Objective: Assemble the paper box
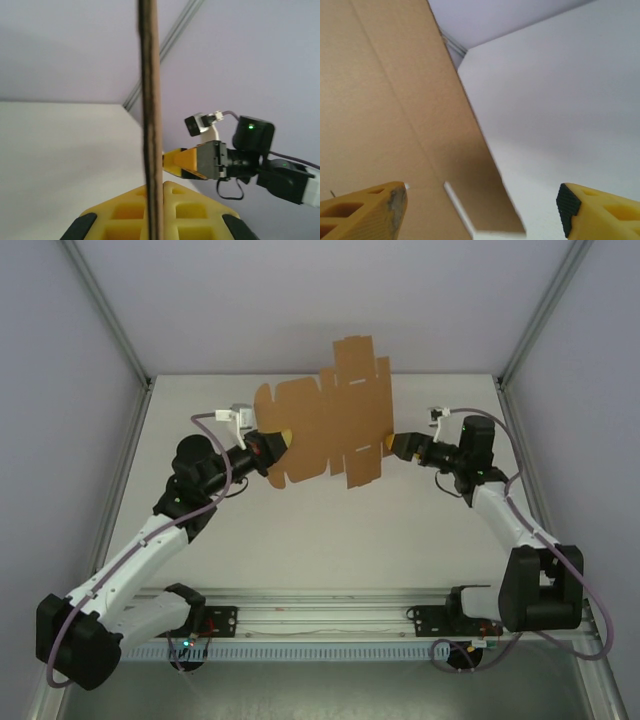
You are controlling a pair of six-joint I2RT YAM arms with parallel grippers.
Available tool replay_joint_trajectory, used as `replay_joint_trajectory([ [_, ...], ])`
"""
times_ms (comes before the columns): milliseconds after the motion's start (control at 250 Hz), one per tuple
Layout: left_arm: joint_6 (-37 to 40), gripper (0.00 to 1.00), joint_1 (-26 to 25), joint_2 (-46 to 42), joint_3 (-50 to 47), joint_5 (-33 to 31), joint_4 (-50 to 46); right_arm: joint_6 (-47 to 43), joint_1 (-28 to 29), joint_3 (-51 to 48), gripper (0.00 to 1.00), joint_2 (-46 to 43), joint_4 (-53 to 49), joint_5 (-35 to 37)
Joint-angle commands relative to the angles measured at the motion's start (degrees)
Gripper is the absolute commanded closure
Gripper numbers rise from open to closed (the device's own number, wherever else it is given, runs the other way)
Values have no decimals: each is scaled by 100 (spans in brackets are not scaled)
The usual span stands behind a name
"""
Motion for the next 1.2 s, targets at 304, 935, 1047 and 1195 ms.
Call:
replay_joint_trajectory([
  [304,-302,100,28,-7,-10,310,473,-296,-11,764,62,335,297,-1241],
  [935,301,0,55,329,67,-2540,-2132,-3763,340,1010,100,-272,-2473,912],
  [1047,281,0,59,500,110,-3829,-3128,-4915,990,1138,100,-132,-3306,2433],
  [1195,238,0,67,967,566,-4604,-4207,-5565,1875,1405,100,453,-3547,4349],
])
